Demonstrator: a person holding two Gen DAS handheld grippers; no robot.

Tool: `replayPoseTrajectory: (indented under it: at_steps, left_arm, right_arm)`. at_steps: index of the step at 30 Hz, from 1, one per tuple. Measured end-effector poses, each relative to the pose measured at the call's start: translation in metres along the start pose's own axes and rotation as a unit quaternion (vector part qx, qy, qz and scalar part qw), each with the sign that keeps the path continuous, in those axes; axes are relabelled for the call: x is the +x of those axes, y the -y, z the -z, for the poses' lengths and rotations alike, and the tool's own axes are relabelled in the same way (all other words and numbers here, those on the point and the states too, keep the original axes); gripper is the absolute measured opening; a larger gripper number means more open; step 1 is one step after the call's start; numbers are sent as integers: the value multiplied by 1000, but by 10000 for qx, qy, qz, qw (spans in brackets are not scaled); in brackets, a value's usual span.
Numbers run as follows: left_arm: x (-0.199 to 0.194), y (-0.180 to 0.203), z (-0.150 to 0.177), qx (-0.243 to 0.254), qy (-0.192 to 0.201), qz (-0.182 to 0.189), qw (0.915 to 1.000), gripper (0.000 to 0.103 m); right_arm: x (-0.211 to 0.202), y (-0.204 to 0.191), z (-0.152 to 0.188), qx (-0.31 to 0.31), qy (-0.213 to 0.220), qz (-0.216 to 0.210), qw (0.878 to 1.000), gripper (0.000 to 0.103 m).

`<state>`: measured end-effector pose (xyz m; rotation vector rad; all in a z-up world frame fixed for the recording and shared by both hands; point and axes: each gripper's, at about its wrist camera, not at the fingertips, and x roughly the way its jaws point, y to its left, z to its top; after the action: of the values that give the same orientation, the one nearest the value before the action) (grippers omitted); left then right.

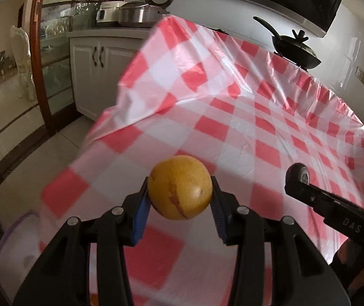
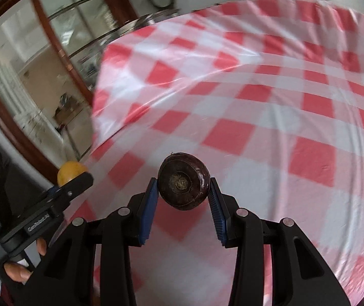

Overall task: Organize fruits
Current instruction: 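Carry the pepino melon and passion fruit off the table over the white box, then open both tools to drop the pepino melon and passion fruit into the box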

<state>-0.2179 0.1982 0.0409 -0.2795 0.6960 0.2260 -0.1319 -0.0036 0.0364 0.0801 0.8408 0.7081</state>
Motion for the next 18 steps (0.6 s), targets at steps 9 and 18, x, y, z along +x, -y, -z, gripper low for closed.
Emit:
replayPoseTrajectory:
  at_steps: [9, 18]
  left_arm:
    - [-34, -57, 33, -97, -28, -365, 9993, 44]
    - [-50, -128, 73, -703, -252, -763, 9943, 44]
  right_arm:
    - [10, -78, 20, -932, -295, -219, 9950, 40]
    - [33, -147, 50, -1747, -719, -486, 9808, 40]
